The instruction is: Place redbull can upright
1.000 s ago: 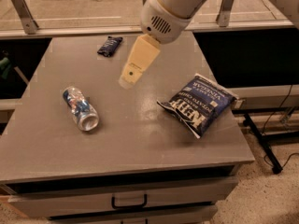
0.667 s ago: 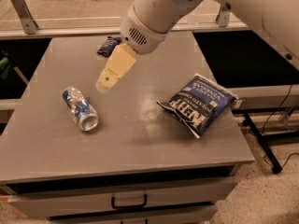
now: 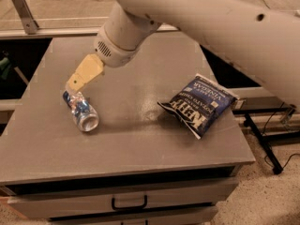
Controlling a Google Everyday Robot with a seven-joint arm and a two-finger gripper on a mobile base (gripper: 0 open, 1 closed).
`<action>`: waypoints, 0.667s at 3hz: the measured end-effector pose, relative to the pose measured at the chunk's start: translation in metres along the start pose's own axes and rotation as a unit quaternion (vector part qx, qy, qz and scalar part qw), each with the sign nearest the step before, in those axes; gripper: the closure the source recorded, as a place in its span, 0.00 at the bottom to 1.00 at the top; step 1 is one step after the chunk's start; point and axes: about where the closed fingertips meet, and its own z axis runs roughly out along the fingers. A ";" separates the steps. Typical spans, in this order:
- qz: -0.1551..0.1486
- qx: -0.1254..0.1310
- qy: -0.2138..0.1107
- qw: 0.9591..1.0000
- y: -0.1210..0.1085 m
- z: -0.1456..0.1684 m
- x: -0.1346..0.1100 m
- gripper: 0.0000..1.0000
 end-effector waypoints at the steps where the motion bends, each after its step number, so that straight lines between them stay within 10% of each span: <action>1: 0.051 0.000 0.008 0.999 0.011 0.027 -0.010 0.00; 2: 0.074 0.004 0.024 0.997 0.024 0.047 -0.012 0.00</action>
Offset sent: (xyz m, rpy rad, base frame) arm -0.0051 0.0689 -0.0493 -0.0351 0.1435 -0.1774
